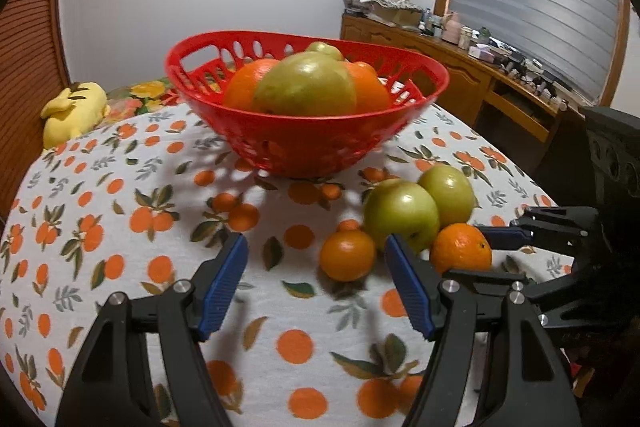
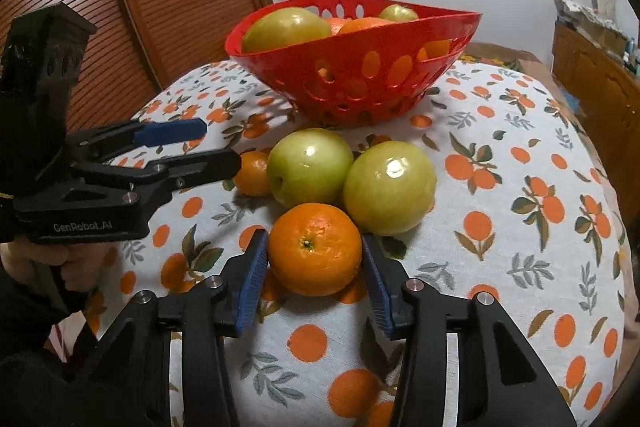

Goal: Organize fruits
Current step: 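Grasp a large orange with the right tool while the left tool grasps a small tangerine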

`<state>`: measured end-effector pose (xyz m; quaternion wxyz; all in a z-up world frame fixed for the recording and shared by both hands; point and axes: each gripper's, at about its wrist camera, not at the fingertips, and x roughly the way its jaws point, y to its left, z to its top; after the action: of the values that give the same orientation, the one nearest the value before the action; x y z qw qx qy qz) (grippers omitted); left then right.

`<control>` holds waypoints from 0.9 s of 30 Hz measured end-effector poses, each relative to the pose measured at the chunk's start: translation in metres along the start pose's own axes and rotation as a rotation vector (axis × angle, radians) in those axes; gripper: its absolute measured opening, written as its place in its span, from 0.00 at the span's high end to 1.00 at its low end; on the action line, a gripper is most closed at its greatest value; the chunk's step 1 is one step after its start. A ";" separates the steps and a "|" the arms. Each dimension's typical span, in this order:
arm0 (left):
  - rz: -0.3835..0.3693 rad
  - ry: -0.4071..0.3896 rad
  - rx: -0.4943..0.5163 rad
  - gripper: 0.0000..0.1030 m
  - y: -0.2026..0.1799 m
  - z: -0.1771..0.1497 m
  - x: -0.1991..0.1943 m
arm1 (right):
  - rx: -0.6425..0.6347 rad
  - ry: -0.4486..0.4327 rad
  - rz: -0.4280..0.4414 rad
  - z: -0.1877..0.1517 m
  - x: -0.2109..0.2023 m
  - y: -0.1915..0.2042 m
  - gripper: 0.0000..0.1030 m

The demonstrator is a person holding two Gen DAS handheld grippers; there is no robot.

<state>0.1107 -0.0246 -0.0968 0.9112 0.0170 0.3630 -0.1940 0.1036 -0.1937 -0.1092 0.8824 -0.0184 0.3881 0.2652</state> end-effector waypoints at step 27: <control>-0.059 0.076 0.003 0.69 -0.010 0.002 0.023 | 0.068 -0.104 -0.013 0.000 -0.042 -0.031 0.55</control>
<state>0.1238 -0.0419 -0.1101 0.8906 0.0150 0.3975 -0.2206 0.0947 -0.2396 -0.0855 0.9033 0.0226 0.3503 0.2466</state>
